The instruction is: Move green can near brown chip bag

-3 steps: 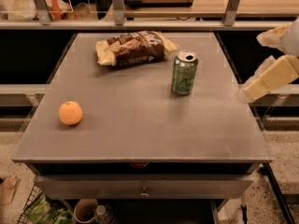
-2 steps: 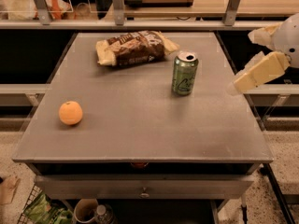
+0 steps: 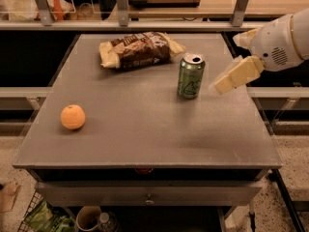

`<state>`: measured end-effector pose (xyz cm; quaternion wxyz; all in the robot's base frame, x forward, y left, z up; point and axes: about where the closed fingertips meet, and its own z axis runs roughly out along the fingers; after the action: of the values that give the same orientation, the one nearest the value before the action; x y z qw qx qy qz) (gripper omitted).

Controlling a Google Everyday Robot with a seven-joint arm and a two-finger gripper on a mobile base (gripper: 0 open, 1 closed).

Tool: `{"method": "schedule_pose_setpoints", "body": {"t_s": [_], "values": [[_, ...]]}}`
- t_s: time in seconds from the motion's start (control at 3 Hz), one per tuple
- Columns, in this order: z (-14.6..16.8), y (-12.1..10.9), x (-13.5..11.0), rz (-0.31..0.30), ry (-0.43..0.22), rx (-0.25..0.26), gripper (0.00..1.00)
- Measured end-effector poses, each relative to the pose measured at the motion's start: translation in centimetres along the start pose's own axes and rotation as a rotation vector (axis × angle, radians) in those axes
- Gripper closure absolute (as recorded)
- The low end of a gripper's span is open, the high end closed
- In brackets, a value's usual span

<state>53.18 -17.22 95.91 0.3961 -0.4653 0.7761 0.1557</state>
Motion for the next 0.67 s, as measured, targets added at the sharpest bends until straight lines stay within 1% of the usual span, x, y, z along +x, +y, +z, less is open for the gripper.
{"method": "schedule_pose_setpoints", "body": {"t_s": [0.67], "values": [[4.0,-1.9,-0.5,0.0,0.022,0.044,0.0]]}}
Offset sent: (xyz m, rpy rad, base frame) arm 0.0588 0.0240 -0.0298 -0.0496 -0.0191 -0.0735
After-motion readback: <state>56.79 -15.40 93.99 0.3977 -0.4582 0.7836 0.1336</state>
